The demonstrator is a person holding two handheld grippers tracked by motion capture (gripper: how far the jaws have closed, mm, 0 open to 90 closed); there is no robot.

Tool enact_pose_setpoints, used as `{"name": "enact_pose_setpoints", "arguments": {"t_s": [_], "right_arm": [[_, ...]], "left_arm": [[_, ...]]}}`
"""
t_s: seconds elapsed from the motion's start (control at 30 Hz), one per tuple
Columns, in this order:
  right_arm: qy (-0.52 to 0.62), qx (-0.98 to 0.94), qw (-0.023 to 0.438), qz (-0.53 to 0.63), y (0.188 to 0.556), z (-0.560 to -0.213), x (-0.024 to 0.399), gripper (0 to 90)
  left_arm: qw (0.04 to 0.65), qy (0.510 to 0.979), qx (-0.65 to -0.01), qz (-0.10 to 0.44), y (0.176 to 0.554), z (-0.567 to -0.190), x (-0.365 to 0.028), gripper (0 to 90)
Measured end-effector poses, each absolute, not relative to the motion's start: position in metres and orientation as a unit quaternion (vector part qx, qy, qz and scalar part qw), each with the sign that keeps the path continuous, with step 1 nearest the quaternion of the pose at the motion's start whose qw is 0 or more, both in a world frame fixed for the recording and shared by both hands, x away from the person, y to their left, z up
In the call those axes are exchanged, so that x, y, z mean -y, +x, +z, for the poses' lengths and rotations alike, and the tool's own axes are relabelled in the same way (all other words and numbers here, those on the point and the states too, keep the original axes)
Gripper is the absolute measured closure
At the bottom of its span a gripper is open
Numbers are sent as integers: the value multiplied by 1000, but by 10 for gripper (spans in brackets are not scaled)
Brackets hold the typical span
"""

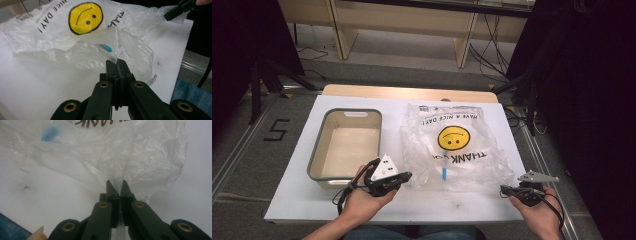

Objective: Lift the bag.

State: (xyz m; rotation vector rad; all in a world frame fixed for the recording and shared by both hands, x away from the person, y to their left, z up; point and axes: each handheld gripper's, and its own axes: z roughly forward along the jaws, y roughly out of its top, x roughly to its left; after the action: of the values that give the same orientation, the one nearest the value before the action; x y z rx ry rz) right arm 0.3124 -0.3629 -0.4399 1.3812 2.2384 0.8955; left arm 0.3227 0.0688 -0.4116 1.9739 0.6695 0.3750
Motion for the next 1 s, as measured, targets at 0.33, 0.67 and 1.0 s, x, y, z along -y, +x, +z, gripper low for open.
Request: {"name": "enact_pose_setpoints", "arguments": {"t_s": [0.33, 0.67, 1.0], "right_arm": [[483, -758, 244, 364, 311, -422, 365, 900], [481, -730, 288, 391, 310, -411, 369, 900], [483, -706, 323, 404, 309, -404, 370, 900]], "left_arm": [[526, 781, -280, 187, 333, -398, -76, 897], [549, 755, -289, 214, 341, -384, -85, 896], [564, 740, -285, 230, 344, -370, -88, 897]]}}
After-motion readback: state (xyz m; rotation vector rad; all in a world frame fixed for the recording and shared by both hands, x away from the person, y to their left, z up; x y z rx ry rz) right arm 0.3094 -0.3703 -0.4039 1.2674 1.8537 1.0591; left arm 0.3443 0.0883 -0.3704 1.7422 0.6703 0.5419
